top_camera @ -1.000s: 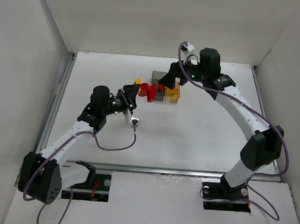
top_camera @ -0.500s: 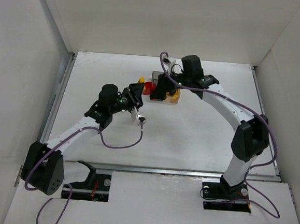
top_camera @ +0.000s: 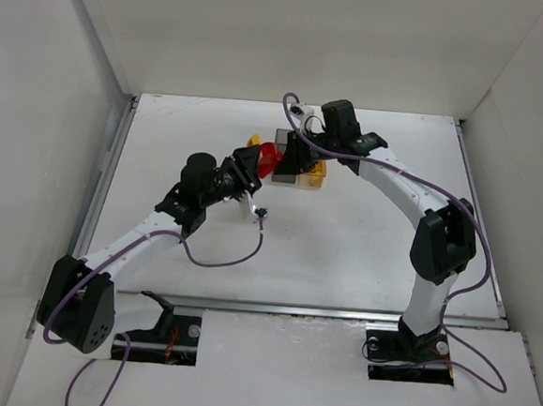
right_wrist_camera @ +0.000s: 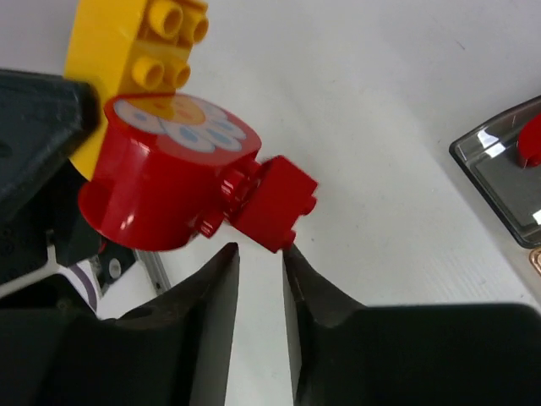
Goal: Sort the legos into containers by color
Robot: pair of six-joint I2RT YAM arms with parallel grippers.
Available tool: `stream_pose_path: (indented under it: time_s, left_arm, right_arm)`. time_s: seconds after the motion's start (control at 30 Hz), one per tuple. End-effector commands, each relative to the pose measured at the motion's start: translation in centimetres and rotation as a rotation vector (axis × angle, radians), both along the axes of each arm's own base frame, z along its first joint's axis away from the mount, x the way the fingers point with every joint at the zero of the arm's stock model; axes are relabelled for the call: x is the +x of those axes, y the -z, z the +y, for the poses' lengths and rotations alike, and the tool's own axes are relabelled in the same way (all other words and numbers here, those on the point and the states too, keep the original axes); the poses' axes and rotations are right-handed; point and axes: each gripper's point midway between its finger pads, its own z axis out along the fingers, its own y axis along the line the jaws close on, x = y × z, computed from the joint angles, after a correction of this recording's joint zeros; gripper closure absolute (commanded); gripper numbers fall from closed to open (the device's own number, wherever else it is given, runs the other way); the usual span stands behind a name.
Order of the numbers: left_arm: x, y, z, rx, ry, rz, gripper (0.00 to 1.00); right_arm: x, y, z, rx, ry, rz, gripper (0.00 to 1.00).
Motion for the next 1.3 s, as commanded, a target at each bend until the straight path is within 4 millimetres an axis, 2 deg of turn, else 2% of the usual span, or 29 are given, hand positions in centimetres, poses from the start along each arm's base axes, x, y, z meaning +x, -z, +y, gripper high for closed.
stream_pose_path:
  time_s: [0.0,0.07,0.17,0.23,0.3,0.4,0.43,0.47,0.5,0.53,0.57,0.6,0.63,0.67,0.7,0.73,0.77,0.8,0.83,0.87,0.9,0.97,1.0,1.03,1.07,1.13,1.17,1.2,1.27]
  left_arm:
    - [0.0,-3.3,-0.8,-0.043,0.014,-0.081,1.0]
    - [0.0,-3.3,-0.8,-0.043,0.014,-0.081,1.0]
    - [0.4,-2.9,-0.5,-0.034,-0.012,-0.075,1.0]
    - [0.6,-2.8,-0.3,-0.052,-0.028,-0.054,1.0]
    - [0.9,-1.9,-0.4,-0.059,-0.033,-0.018,1.0]
    - [1.7,-2.2,-0.1,-0.061,-0.07,-0.037,1.0]
    - [2.0,-2.8,0.2,-0.078,-0.091,-0.044,1.0]
    - [2.3,-3.2,0.5,-0.092,-0.118,-0.042,1.0]
    - [2.8,-3.1,0.9,-0.133,-0.156,-0.001,1.0]
    - [3.3,-3.6,1.6,-0.166,-0.209,0.011,1.0]
    - [3.9,-4.9,2.6,-0.213,-0.251,0.022,1.0]
    - [4.4,-4.3,3.3,-0.242,-0.29,0.094,1.0]
    - [4.7,-4.3,4.0,-0.36,-0.337,0.205,1.0]
    - [5.8,-6.1,5.7,-0.444,-0.397,0.239,1.0]
    - [5.9,-5.5,6.6,-0.499,-0.445,0.327,1.0]
    - [6.1,-5.7,7.6,-0.583,-0.485,0.383,1.0]
    - [6.6,-5.4,10.0,-0.759,-0.579,0.48,1.0]
    - [6.4,-5.9,11.3,-0.856,-0.611,0.51,1.0]
    - [6.3,-6.2,12.8,-0.955,-0.66,0.529,1.0]
    - [5.7,-6.8,14.8,-1.062,-0.722,0.522,1.0]
    - [5.3,-5.5,17.2,-1.135,-0.799,0.535,1.0]
    - [4.2,-4.9,19.2,-1.293,-0.869,0.543,1.0]
    - [3.2,-5.5,20.6,-1.356,-0.909,0.498,1.0]
    - [2.6,-4.1,21.4,-1.404,-0.956,0.518,1.0]
    - [2.2,-4.1,21.7,-1.43,-0.967,0.51,1.0]
    - [1.3,-4.5,22.5,-1.494,-0.992,0.472,1.0]
    - [1.0,-4.3,22.7,-1.508,-0.999,0.471,1.0]
    - [1.0,-4.3,22.6,-1.518,-0.998,0.475,1.0]
    - [0.3,-4.2,23.2,-1.565,-1.008,0.446,1.0]
  right_arm:
    - [-0.2,-3.0,1.4,0.074,-0.042,-0.045,0.8]
    - [0.0,-3.1,1.6,0.091,-0.032,-0.043,1.0]
    - [1.0,-3.0,1.6,0.089,0.034,-0.034,1.0]
    - [1.9,-2.3,0.6,0.105,0.074,-0.001,1.0]
    - [2.7,-2.3,0.7,0.138,0.105,0.02,1.0]
    - [4.0,-1.8,-0.3,0.13,0.159,0.039,1.0]
    - [4.4,-2.2,-0.3,0.129,0.175,0.023,1.0]
    - [4.4,-2.6,-0.3,0.126,0.171,0.016,1.0]
    - [4.3,-2.0,-0.5,0.101,0.159,0.013,1.0]
    - [4.5,-1.2,-0.7,0.073,0.157,0.011,0.91]
    - [4.2,-0.4,-0.1,0.019,0.162,-0.008,0.85]
    - [4.6,0.1,0.2,-0.028,0.166,-0.03,0.8]
    - [3.9,1.7,0.0,-0.115,0.148,-0.025,0.68]
    - [3.4,2.6,0.8,-0.172,0.14,-0.037,0.59]
    - [3.3,2.1,1.5,-0.188,0.125,-0.057,0.5]
    - [2.6,3.9,1.7,-0.243,0.09,-0.039,0.44]
    - [2.4,4.1,2.4,-0.252,0.074,-0.055,0.34]
    - [1.8,4.3,3.1,-0.274,0.066,-0.079,0.28]
    - [1.8,5.0,2.7,-0.295,0.067,-0.077,0.24]
    - [1.7,5.2,3.3,-0.288,0.055,-0.097,0.18]
    - [1.7,5.6,3.4,-0.28,0.042,-0.104,0.16]
    - [1.7,6.6,4.2,-0.258,-0.022,-0.137,0.15]
    - [1.4,7.0,4.8,-0.254,-0.056,-0.155,0.13]
    - [0.6,7.5,5.8,-0.254,-0.104,-0.176,0.13]
    - [0.4,7.8,6.5,-0.266,-0.13,-0.205,0.11]
    - [-0.4,10.3,8.5,-0.338,-0.199,-0.279,0.11]
    - [-0.1,10.1,9.4,-0.35,-0.203,-0.311,0.11]
    - [-0.2,12.3,9.8,-0.396,-0.214,-0.299,0.11]
    - [0.2,14.1,10.1,-0.462,-0.188,-0.314,0.1]
